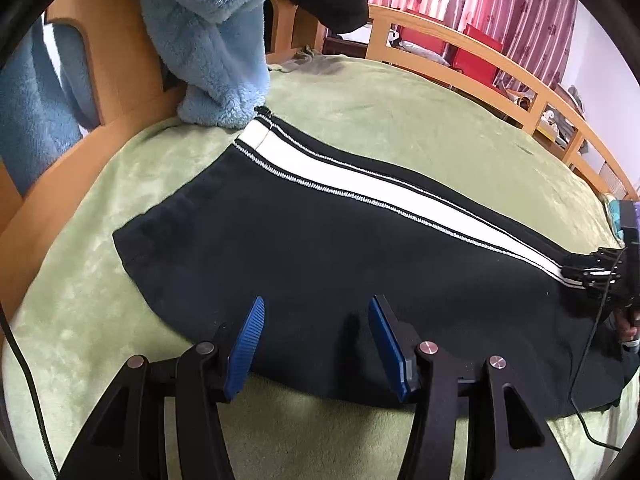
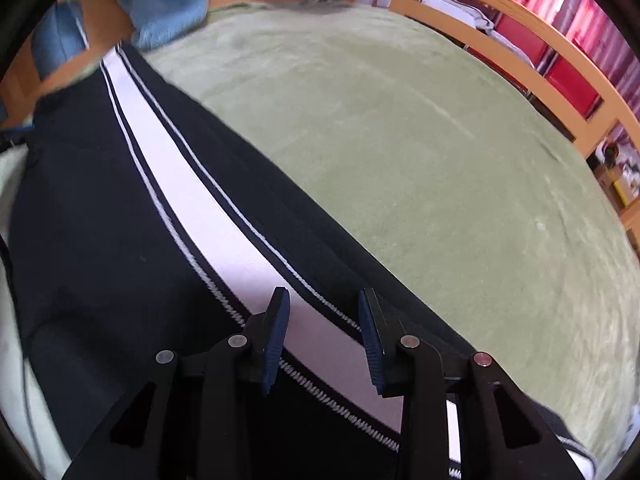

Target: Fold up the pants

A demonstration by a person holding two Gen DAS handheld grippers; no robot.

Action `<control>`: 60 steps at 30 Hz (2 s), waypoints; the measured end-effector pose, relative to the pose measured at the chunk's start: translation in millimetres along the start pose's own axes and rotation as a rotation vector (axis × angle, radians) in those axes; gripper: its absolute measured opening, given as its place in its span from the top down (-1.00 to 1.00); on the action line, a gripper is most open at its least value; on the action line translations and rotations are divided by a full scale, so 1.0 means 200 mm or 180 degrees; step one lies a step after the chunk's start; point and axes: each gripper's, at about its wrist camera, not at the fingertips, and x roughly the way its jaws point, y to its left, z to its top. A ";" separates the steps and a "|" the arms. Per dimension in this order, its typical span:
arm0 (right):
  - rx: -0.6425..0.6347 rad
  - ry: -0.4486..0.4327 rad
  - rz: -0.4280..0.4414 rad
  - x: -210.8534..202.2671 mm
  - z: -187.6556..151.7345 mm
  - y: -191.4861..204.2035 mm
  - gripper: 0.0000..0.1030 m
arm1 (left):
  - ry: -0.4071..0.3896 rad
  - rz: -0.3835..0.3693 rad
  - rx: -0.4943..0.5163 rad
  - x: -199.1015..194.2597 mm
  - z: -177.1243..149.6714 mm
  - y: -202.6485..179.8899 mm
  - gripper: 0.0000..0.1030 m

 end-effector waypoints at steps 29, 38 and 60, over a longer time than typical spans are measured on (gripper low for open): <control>0.0032 -0.0368 0.0107 -0.09 0.15 -0.11 0.95 | -0.0045 0.0020 0.0025 -0.07 -0.03 0.04 -0.01; 0.0183 -0.0239 -0.0205 0.13 0.14 -0.10 0.64 | -0.0063 0.0285 -0.0376 -0.06 -0.03 0.21 -0.01; 0.2319 -0.0335 -0.0655 -0.62 -0.92 0.16 0.23 | -0.0122 -0.0269 -0.1565 0.25 0.07 0.68 0.39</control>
